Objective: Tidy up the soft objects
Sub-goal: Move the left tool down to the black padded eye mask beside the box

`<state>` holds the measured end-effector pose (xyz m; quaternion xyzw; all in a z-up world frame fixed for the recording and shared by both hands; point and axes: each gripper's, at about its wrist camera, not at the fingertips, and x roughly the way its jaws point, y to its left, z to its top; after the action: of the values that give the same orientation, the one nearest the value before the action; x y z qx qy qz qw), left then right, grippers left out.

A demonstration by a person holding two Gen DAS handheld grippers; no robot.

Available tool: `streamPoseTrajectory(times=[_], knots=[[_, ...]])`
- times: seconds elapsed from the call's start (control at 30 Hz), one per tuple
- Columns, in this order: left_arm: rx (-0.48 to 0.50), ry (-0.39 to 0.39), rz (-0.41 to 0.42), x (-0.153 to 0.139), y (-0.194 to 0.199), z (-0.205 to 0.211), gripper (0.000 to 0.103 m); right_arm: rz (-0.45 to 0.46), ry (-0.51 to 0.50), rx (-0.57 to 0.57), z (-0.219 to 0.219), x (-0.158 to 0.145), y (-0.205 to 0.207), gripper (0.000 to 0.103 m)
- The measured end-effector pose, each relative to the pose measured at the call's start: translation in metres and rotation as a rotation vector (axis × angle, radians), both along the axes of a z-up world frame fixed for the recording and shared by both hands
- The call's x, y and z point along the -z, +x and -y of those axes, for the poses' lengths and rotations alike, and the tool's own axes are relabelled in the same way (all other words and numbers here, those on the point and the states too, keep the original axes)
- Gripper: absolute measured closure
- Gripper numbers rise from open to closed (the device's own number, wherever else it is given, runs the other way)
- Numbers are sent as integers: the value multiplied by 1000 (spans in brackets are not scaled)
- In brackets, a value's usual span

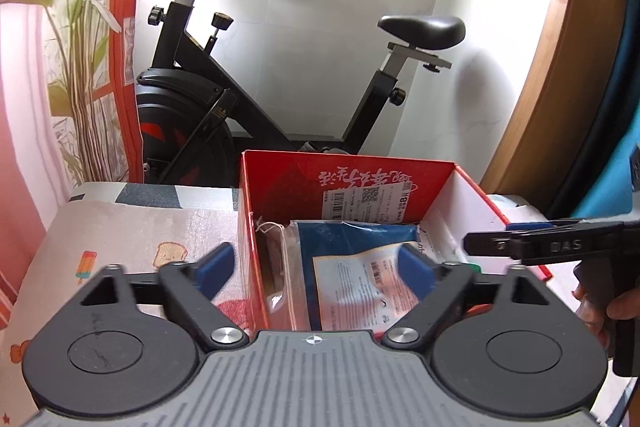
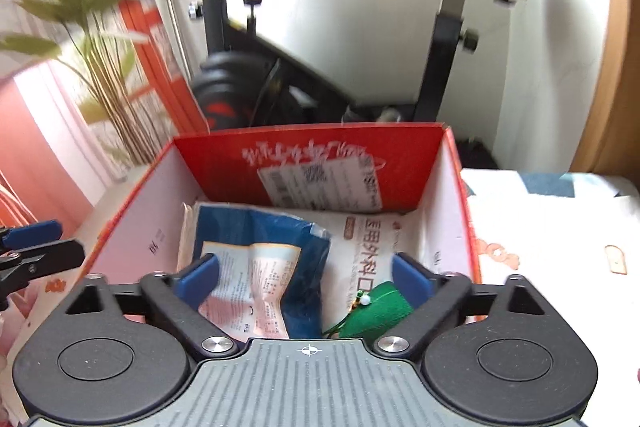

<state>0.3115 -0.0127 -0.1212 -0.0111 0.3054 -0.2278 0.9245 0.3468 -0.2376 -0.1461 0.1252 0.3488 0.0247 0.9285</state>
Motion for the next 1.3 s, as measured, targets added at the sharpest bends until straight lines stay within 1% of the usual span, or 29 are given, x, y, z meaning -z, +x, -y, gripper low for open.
streamPoseTrajectory(times=[0.07,0.17,0.23,0.3,0.47,0.53,0.67,0.77,0.9,1.1,1.2,1.3], knots=[[-3,-4,2,-1,-7,-5,6,51,0,10,1,-3,-15,1],[1,-10,-11,1,-15,-11,2,129,-27,18,-3,-3,-38,1],[-1,-20,-28,4,-19,-16,0,157,-38,20,-6,-1,-51,1],[-12,-31,-50,7,-23,-22,0,183,-40,30,-9,0,-63,0],[-53,-55,-96,19,-32,-37,0,223,10,40,-16,6,-89,0],[-68,-55,-110,24,-36,-42,0,212,16,19,-22,11,-97,0],[-79,-54,-136,35,-41,-49,0,187,-15,-31,-38,22,-106,1],[-97,-64,-155,40,-48,-54,0,166,13,-61,-46,31,-112,1],[-101,-95,-175,48,-62,-56,0,135,15,-67,-49,40,-123,1],[-102,-97,-241,69,-83,-53,0,51,-8,-55,-42,60,-148,1],[-92,-65,-244,78,-94,-48,0,2,-19,-46,-38,75,-159,1],[-80,-34,-247,88,-103,-41,1,-45,-26,-36,-39,90,-164,4]])
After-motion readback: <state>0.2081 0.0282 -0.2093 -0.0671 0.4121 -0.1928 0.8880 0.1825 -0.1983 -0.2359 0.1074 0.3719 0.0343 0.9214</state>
